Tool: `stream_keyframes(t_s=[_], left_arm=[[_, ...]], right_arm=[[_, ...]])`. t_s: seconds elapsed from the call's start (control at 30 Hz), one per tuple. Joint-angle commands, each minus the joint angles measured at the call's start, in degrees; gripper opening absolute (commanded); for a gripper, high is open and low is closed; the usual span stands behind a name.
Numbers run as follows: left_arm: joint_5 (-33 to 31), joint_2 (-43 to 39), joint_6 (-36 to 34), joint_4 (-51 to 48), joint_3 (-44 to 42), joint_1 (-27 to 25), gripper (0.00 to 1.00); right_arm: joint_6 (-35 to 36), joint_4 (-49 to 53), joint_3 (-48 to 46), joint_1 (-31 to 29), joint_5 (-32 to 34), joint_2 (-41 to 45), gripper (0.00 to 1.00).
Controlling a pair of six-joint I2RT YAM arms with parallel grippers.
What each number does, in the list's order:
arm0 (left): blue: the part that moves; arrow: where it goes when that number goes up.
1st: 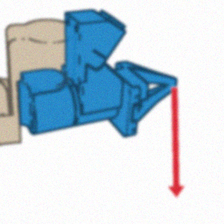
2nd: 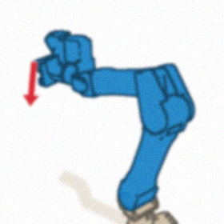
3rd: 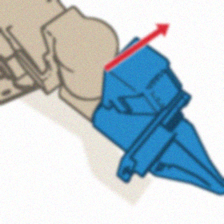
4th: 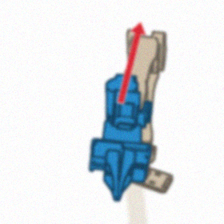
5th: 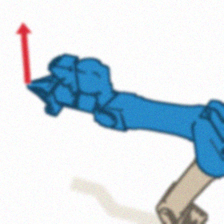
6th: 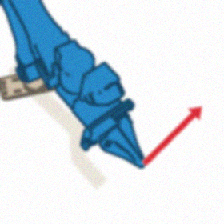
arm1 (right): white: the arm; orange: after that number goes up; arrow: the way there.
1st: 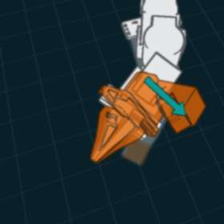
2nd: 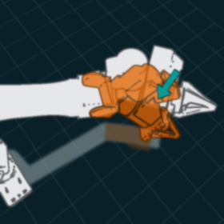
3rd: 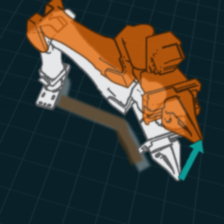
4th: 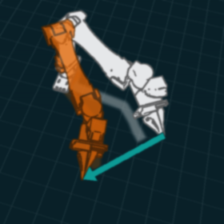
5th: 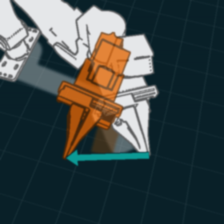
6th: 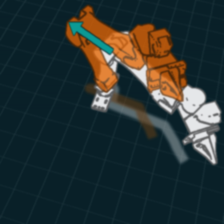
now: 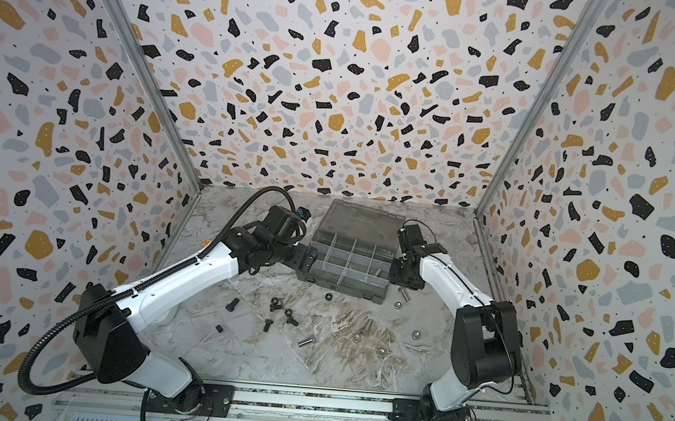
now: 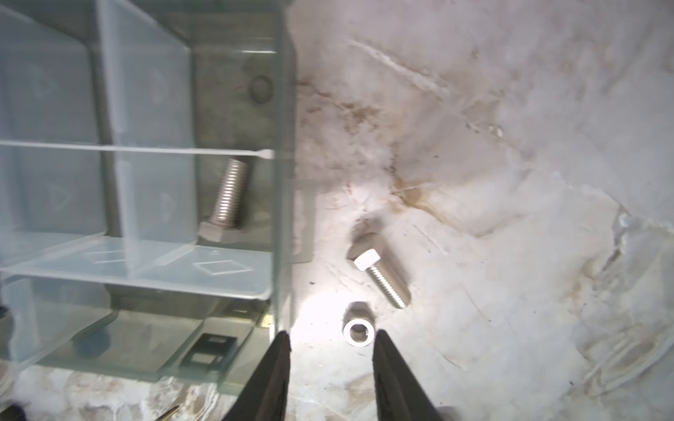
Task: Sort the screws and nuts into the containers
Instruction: 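Open the right gripper to drop the bolt into the compartment, then grasp a second silver bolt beside the box with the right gripper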
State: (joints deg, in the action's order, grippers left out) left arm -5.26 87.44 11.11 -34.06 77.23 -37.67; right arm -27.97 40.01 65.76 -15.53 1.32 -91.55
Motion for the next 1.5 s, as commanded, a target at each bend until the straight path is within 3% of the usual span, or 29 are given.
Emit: stream_keyframes(t_s=[0.0, 0.93, 1.07, 1.2, 1.37, 1.47], left_arm=[[3.39, 1.46, 0.97, 2.15, 3.30, -1.20, 0.96], [0.85, 4.43, -1.61, -0.43, 7.85, -2.84, 0.96], [0.42, 4.63, -1.72, -0.48, 7.85, -2.78, 0.96], [0.34, 4.68, -1.97, -0.56, 7.89, -2.84, 0.96], [-0.26, 4.58, -2.06, -0.66, 7.59, -2.85, 0.96], [-0.52, 4.24, -2.04, -0.74, 7.34, -2.85, 0.96]], right_arm=[[0.28, -0.22, -1.39, 0.41, 0.22, -0.34, 0.40], [3.17, -4.67, -2.04, 2.92, 3.09, -10.18, 0.39], [3.20, -4.89, -2.04, 2.96, 2.68, -11.08, 0.27], [3.50, -5.02, -1.77, 2.94, 2.20, -11.70, 0.24], [3.71, -3.75, -0.46, 3.05, 2.16, -11.91, 0.08], [3.63, -2.71, -0.13, 3.00, 2.19, -10.61, 0.06]])
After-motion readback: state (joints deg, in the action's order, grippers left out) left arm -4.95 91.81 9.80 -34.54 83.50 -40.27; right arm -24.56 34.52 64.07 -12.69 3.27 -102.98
